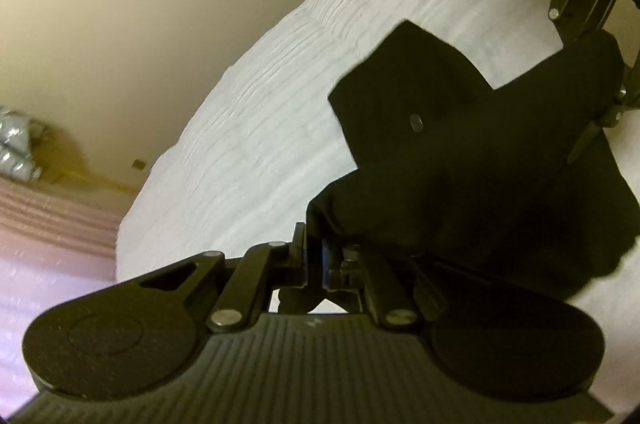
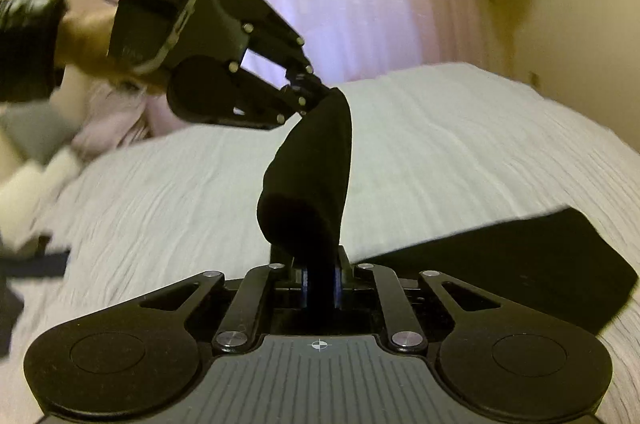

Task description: Fold clothes

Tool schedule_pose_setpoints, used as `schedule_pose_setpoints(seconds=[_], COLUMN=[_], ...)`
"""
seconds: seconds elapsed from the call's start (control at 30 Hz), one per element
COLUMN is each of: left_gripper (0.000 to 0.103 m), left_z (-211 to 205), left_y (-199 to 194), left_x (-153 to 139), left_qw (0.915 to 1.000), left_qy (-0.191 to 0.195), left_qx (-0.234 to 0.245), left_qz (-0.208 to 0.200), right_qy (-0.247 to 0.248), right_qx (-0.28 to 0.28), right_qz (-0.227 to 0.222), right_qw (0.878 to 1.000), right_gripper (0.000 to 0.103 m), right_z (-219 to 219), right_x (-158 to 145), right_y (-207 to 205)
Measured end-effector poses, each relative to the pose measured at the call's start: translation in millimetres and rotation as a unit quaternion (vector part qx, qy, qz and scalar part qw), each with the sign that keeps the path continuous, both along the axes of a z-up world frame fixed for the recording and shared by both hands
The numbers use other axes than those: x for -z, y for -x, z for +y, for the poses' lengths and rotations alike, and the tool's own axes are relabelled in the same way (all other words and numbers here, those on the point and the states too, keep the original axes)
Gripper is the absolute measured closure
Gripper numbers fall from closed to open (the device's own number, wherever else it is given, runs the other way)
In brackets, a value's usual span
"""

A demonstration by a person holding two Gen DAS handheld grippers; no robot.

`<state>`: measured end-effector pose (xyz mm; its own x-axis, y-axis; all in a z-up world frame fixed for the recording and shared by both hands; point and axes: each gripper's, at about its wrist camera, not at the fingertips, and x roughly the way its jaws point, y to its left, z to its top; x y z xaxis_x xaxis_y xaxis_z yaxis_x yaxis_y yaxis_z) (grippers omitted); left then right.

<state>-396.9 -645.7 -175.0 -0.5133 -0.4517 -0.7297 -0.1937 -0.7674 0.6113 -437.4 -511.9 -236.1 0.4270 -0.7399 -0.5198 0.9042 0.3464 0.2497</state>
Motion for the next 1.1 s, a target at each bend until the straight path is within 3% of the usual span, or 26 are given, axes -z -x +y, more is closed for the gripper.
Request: schedule_pose_setpoints(seconds=[0.17, 0.33, 0.47, 0.53, 0.6, 0.7, 0.8, 0.93, 1.1], left_gripper=[0.097, 0.098, 0.097, 0.093, 0.08, 0.073, 0.073, 0.073, 0.073], left_z=[-17.8, -33.1, -39.3, -42.8, -47.5, -69.4, -94.1, -114.4, -112.1], left_y=[85.0, 164.4, 188.4, 203.7, 213.7, 210.5, 188.3, 138.4, 62.8], left_x=[36.1, 79.1, 111.2, 125.5, 132.2, 117.3, 103.3, 100.0, 119.6], left_qw=[0.9993, 0.9969, 0.996, 0.9958, 0.9965, 0.992, 0.9835, 0.9688, 0.9465], left_qy=[-0.023, -0.046, -0.062, -0.069, -0.075, -0.112, -0.132, -0.164, -0.202], left_qx=[0.023, 0.045, 0.043, 0.042, 0.029, -0.037, -0.098, -0.165, -0.243], left_qz=[-0.019, -0.045, -0.047, -0.044, -0.025, 0.044, 0.076, 0.086, 0.067], right_qy=[-0.052, -0.106, -0.137, -0.148, -0.156, -0.174, -0.183, -0.183, -0.183], right_qx=[0.081, 0.155, 0.195, 0.214, 0.233, 0.263, 0.295, 0.318, 0.36], right_qz=[-0.068, -0.146, -0.19, -0.209, -0.224, -0.256, -0.295, -0.325, -0.36], right_qw=[0.993, 0.971, 0.952, 0.943, 0.933, 0.914, 0.89, 0.872, 0.841], right_gripper=[0.093, 0.093, 0.093, 0.093, 0.093, 0.093, 0.093, 0.093, 0.093], right_z=[-25.5, -42.0, -54.2, -54.0, -52.6, -48.8, -38.1, -35.7, -33.2], right_x=[6.0, 32.5, 57.0, 68.7, 79.2, 94.8, 103.5, 109.9, 118.6], right_y=[93.6, 186.5, 235.1, 250.8, 262.7, 270.5, 276.4, 282.4, 302.9])
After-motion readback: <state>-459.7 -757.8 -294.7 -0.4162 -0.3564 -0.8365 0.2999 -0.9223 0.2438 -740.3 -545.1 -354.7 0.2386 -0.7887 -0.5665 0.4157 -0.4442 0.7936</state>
